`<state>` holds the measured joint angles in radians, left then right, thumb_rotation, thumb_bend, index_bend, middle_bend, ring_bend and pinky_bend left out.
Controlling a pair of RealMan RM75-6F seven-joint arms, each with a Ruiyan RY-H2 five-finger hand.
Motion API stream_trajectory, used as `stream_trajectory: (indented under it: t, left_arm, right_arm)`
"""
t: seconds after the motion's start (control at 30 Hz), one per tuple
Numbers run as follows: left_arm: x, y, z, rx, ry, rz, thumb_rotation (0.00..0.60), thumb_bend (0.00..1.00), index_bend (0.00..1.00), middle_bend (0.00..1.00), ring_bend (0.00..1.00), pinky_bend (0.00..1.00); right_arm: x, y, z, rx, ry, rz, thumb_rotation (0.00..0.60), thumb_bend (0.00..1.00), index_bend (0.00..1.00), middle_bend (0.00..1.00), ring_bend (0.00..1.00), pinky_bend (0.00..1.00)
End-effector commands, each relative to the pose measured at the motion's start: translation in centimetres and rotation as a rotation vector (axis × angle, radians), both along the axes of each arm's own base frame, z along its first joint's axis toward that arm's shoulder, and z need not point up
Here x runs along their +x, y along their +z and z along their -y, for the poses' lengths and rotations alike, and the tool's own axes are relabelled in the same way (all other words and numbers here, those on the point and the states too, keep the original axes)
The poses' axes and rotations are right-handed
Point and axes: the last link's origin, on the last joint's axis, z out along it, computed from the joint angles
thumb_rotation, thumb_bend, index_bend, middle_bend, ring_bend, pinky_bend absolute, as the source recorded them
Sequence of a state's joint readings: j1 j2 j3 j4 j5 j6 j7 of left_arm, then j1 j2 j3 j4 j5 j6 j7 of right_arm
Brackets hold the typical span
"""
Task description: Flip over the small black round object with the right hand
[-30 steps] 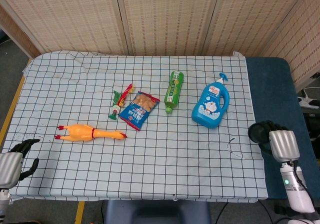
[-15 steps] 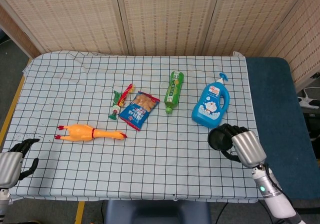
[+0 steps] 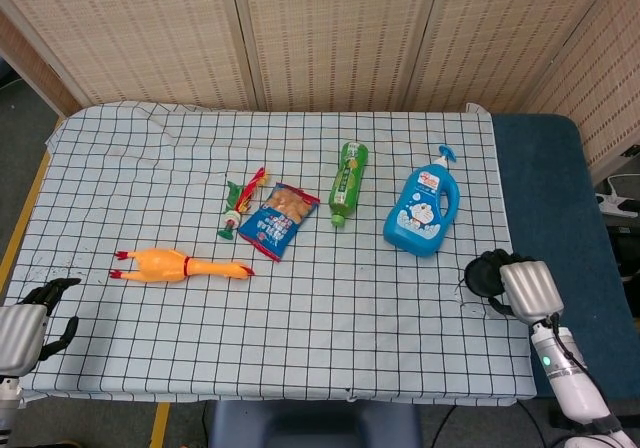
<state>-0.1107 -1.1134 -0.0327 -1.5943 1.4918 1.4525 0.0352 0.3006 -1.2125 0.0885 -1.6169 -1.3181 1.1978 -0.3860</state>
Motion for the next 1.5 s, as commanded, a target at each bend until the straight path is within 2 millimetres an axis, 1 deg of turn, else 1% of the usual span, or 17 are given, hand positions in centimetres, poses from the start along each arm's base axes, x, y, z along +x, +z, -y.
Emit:
stream_trajectory:
  t: [0.03,0.1,0.2,0.27,0.3,0.37,0.47,0.5,0.6,0.7,0.8,0.97,1.1,1.37,1.5]
  left_arm:
    - [0.1,0.0,0.0,0.002,-0.002,0.002,0.600,0.43,0.23,0.25,0.32,0.63]
    - [0.0,0.0,0.1,0.002,-0.003,-0.004,0.600,0.43,0.23,0.25,0.32,0.63]
    - [0.0,0.0,0.0,0.000,0.002,0.002,0.600,0.43,0.23,0.25,0.32,0.63]
    - [0.0,0.0,0.0,-0.002,-0.001,0.001,0.600,0.43,0.23,0.25,0.32,0.63]
    - [0.0,0.0,0.0,-0.002,-0.004,-0.003,0.600,0.43,0.23,0.25,0.32,0.63]
    - [0.0,0.0,0.1,-0.001,-0.004,-0.004,0.600,0.43,0.23,0.25,0.32,0.63]
    - [0.0,0.1,0.0,0.000,-0.001,0.005,0.600,0.43,0.23,0.25,0.32,0.63]
    - [0.0,0.1,0.1,0.000,-0.002,0.003,0.600,0.43,0.23,0.25,0.32,0.63]
    - [-0.1,0.0,0.0,-0.003,0.002,-0.004,0.600,0.43,0.23,0.25,0.32,0.63]
    - [-0.1,-0.1,0.0,-0.008,0.006,-0.001,0.600,0.43,0.23,0.25,0.32,0.63]
    - [-0.1,-0.2,-0.1,-0.010,0.005,-0.010,0.600,0.43,0.23,0.25,0.32,0.63]
    - [-0.1,-0.2,-0.1,-0.014,0.009,-0.005,0.600,0.43,0.23,0.25,0.32,0.63]
    - [-0.1,-0.1,-0.1,-0.011,0.008,-0.003,0.600,0.43,0.23,0.25,0.32,0.63]
    - [-0.1,-0.2,-0.2,-0.017,0.010,-0.006,0.600,0.43,0.23,0.25,0.32,0.63]
    - [-0.1,-0.2,-0.1,-0.014,0.003,-0.013,0.600,0.43,0.23,0.25,0.32,0.63]
  right_arm:
    - [3.8,0.0,-0.4,0.000,0.131,0.024,0.600,0.29,0.56,0.47,0.37,0.49]
    - [6.2,0.0,-0.8,0.000,0.215,0.030,0.600,0.30,0.56,0.47,0.37,0.49]
    - [8.7,0.0,-1.5,-0.003,0.306,0.040,0.600,0.30,0.56,0.47,0.37,0.49]
    - [9.3,0.0,-1.8,-0.006,0.328,0.036,0.600,0.30,0.56,0.47,0.37,0.49]
    - [9.2,0.0,-2.0,-0.008,0.326,0.031,0.600,0.30,0.56,0.47,0.37,0.49]
    - [8.4,0.0,-2.0,-0.008,0.297,0.023,0.600,0.30,0.56,0.47,0.37,0.49]
    - [6.0,-0.2,-1.6,0.002,0.209,0.004,0.600,0.30,0.56,0.47,0.37,0.49]
    - [4.9,-0.4,-1.3,0.012,0.168,-0.005,0.600,0.30,0.56,0.47,0.37,0.49]
    - [2.4,-0.8,-0.2,0.040,0.078,-0.022,0.600,0.30,0.56,0.47,0.37,0.49]
    - [0.4,-1.2,0.9,0.048,0.027,-0.032,0.600,0.30,0.56,0.47,0.37,0.49]
    - [-1.0,-1.7,1.5,0.056,-0.007,-0.013,0.600,0.30,0.55,0.47,0.36,0.49]
    - [-2.8,-2.0,1.9,0.056,-0.037,0.016,0.600,0.30,0.53,0.47,0.31,0.46]
    - [-3.8,-2.0,2.0,0.053,-0.060,0.038,0.600,0.30,0.53,0.44,0.27,0.44]
    - [-5.4,-2.4,2.1,0.055,-0.069,0.090,0.600,0.30,0.52,0.41,0.26,0.41]
    - [-6.2,-2.5,2.1,0.067,-0.089,0.106,0.600,0.29,0.47,0.33,0.19,0.36]
